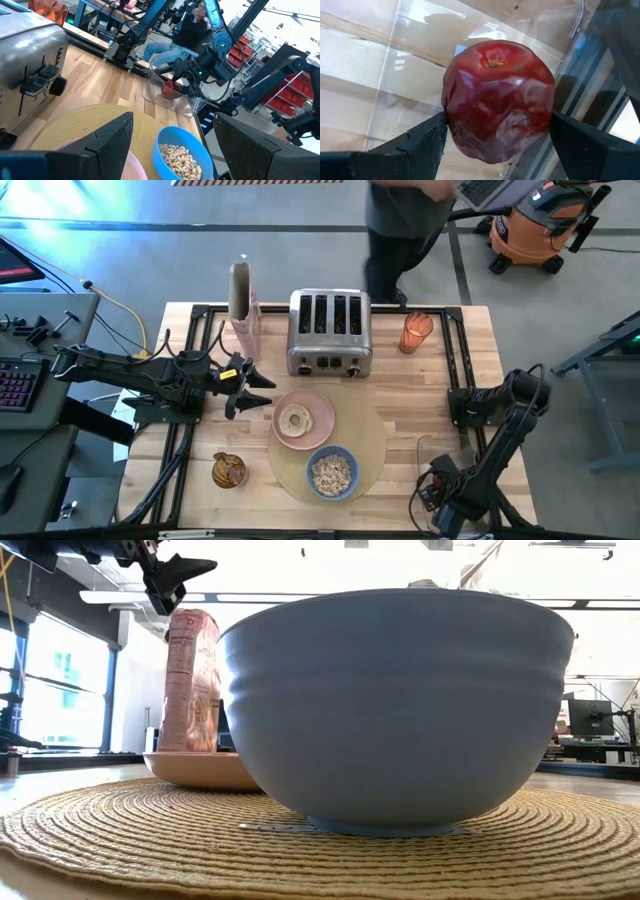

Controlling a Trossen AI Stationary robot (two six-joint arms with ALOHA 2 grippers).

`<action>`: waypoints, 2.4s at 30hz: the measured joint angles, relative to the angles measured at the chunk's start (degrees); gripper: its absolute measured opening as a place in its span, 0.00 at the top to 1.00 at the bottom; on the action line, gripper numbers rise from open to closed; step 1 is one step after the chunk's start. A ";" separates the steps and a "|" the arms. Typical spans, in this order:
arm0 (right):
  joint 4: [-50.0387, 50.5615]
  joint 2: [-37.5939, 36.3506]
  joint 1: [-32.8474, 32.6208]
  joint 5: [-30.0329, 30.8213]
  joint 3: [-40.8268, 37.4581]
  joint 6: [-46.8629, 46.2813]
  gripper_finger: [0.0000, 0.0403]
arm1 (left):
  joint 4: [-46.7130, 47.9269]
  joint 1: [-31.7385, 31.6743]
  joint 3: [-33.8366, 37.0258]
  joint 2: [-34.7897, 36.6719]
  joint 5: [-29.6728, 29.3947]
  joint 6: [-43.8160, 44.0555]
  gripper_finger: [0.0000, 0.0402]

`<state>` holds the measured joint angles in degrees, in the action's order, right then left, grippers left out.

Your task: Arrange a breakfast setting

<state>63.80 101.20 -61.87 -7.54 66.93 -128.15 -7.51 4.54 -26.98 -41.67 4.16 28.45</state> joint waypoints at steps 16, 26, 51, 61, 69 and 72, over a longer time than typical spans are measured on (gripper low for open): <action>-0.97 2.26 0.70 -0.10 -0.19 -1.60 0.26 | -0.07 -0.01 0.00 0.00 0.00 -0.01 0.34; -1.33 2.27 0.74 -1.77 -0.03 -2.54 0.39 | -0.07 -0.01 0.00 0.00 0.00 -0.04 0.34; 25.77 1.63 1.91 13.58 25.78 -1.70 0.39 | -0.06 0.00 0.00 0.00 -0.02 -0.07 0.34; 26.22 -2.85 7.89 30.53 26.81 7.75 0.39 | -0.09 0.01 0.00 0.00 -0.04 -0.06 0.34; 26.17 -6.36 15.14 37.89 26.81 21.34 0.39 | -0.09 0.00 0.00 0.00 -0.04 -0.04 0.34; 25.75 -7.29 18.10 38.83 26.81 27.27 0.39 | -0.09 0.00 0.00 0.00 -0.04 -0.04 0.34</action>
<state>89.55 93.92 -43.77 31.29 93.73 -100.88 -7.60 4.55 -26.98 -41.67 4.12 28.40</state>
